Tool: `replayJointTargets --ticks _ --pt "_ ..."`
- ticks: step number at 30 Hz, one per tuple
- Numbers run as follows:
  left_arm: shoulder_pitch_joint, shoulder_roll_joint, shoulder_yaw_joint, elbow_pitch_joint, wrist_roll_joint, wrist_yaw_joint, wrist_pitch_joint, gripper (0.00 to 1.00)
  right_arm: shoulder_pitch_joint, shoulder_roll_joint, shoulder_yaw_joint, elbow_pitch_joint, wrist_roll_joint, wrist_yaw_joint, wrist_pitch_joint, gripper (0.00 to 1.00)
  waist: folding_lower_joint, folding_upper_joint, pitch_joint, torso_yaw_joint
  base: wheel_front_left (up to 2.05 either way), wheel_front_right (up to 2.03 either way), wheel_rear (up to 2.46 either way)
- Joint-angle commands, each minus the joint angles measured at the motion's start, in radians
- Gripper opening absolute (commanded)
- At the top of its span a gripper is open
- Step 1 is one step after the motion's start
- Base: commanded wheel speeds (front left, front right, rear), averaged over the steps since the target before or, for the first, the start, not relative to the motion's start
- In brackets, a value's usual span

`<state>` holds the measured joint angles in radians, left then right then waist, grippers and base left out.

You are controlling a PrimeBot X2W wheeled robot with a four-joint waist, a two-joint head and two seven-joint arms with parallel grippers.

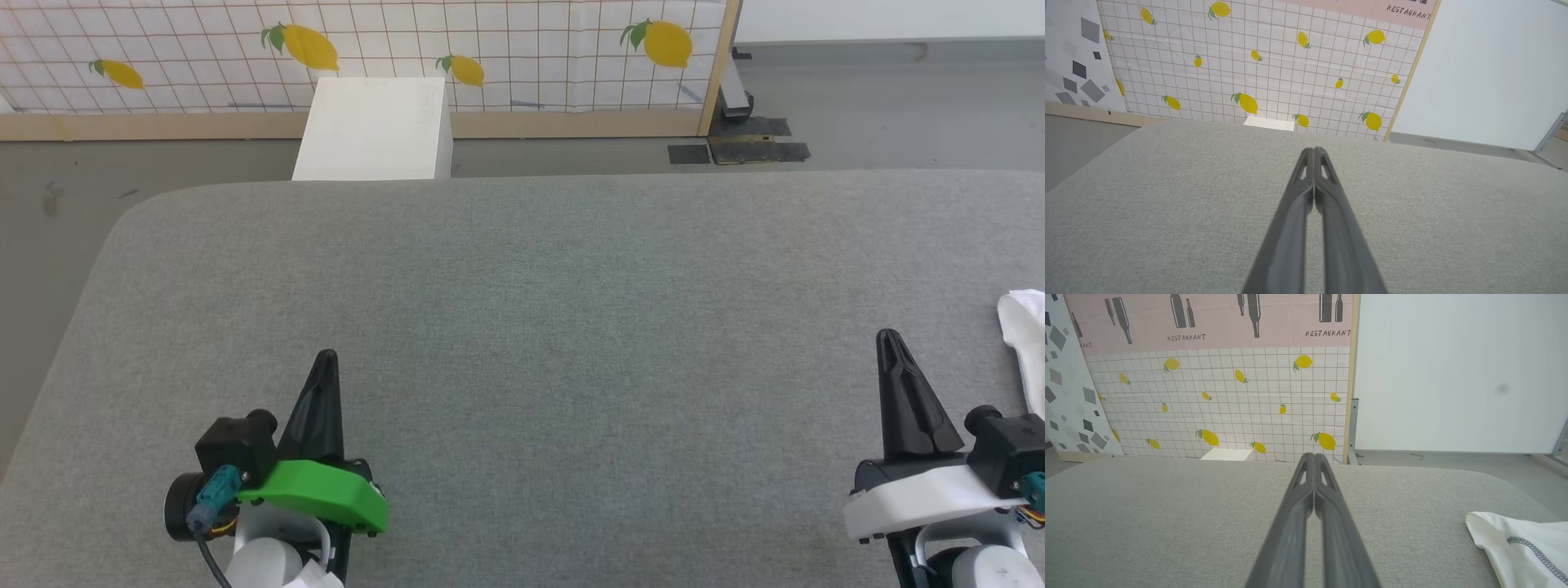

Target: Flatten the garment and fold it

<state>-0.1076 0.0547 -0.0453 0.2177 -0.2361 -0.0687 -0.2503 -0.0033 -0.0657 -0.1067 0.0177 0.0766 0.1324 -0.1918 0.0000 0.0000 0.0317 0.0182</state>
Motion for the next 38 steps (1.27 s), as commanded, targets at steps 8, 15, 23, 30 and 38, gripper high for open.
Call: replayJointTargets --ticks 8,15,23,30,38 --pt "0.011 0.000 0.004 -0.019 0.021 0.007 0.019 0.00 0.000 0.002 0.009 -0.002 -0.007 0.000 0.017 0.00 0.0000 0.0000 -0.002 -0.001 0.00 0.00 0.00" --pt "0.017 -0.001 0.007 -0.031 0.034 0.011 0.033 0.00 0.001 0.002 0.015 -0.003 -0.012 0.000 0.028 0.00 0.0000 0.0000 -0.004 -0.002 0.00 0.00 0.00" --pt "0.023 -0.001 0.010 -0.045 0.049 0.015 0.049 0.00 0.001 0.003 0.022 -0.004 -0.016 0.000 0.040 0.00 0.0000 0.0000 -0.006 -0.003 0.00 0.00 0.00" --pt "0.029 -0.001 0.012 -0.057 0.063 0.019 0.064 0.00 0.001 0.004 0.028 -0.005 -0.021 0.000 0.051 0.00 0.0000 0.0000 -0.008 -0.005 0.00 0.00 0.00" --pt "0.036 -0.002 0.015 -0.071 0.078 0.023 0.080 0.00 0.001 0.005 0.035 -0.006 -0.026 -0.001 0.063 0.00 0.0000 0.0000 -0.010 -0.006 0.00 0.00 0.00"
